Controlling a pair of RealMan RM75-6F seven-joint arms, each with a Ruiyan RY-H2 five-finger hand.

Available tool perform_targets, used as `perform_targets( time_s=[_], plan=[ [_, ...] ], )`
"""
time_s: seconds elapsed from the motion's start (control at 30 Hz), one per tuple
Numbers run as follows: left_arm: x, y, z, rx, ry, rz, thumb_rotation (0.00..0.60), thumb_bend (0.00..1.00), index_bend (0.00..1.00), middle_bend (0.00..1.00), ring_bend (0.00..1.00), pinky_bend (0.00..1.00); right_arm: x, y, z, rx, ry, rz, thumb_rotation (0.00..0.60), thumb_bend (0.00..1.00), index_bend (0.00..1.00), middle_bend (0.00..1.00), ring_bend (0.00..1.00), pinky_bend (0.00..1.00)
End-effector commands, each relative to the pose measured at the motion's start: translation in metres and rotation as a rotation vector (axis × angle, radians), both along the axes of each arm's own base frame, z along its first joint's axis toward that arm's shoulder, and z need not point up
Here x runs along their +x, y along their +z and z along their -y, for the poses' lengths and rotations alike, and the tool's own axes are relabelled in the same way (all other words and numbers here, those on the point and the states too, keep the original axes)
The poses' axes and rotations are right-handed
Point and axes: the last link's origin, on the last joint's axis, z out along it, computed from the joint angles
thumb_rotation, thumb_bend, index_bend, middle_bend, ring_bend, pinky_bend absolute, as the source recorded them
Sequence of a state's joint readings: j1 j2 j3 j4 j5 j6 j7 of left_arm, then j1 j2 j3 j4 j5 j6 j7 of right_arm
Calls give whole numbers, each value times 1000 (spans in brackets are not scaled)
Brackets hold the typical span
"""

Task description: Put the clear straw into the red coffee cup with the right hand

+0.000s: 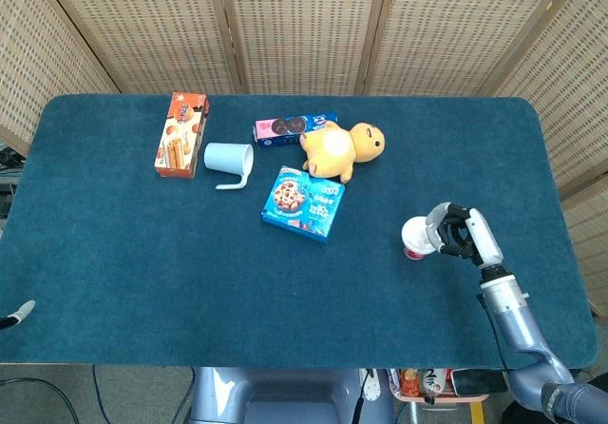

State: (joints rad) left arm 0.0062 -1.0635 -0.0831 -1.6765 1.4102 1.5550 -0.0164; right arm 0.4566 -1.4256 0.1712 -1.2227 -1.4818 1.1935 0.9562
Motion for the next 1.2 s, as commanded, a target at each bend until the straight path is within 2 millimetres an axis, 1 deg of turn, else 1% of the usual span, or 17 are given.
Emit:
perform_targets(
  time_s=[0.03,0.4,0.7,0.73,0.8,0.87,0.93,1.2],
  plan=[
    [0,0,0,1,1,-2,600,114,0,0,0,0,-2,-2,0,6,-1,1,600,477,733,870,741,915],
    [0,0,0,-1,2,0,600,114,0,0,0,0,-3,-3,1,3,13,-8,600,478,733,865,741,913],
    [0,-1,0,-6,0,0,600,114,0,0,0,0,-5,-1,-3,15,35,-24,600,475,733,863,741,913],
    [0,-1,0,-6,0,0,600,114,0,0,0,0,-5,-1,-3,16,37,-25,600,456,733,861,741,913],
    [0,-1,0,-6,0,0,600,114,0,0,0,0,-6,-1,-4,21,42,-31,600,370,722,858,740,913],
    [0,-1,0,-6,0,1,600,114,0,0,0,0,-7,-1,-5,23,47,-35,600,237,682,851,739,913],
    [0,-1,0,-7,0,1,600,113,0,0,0,0,-7,-1,-5,25,51,-35,600,168,648,847,737,913],
    [0,-1,0,-8,-1,3,600,114,0,0,0,0,-8,1,-6,22,61,-49,600,64,563,831,727,913]
  ],
)
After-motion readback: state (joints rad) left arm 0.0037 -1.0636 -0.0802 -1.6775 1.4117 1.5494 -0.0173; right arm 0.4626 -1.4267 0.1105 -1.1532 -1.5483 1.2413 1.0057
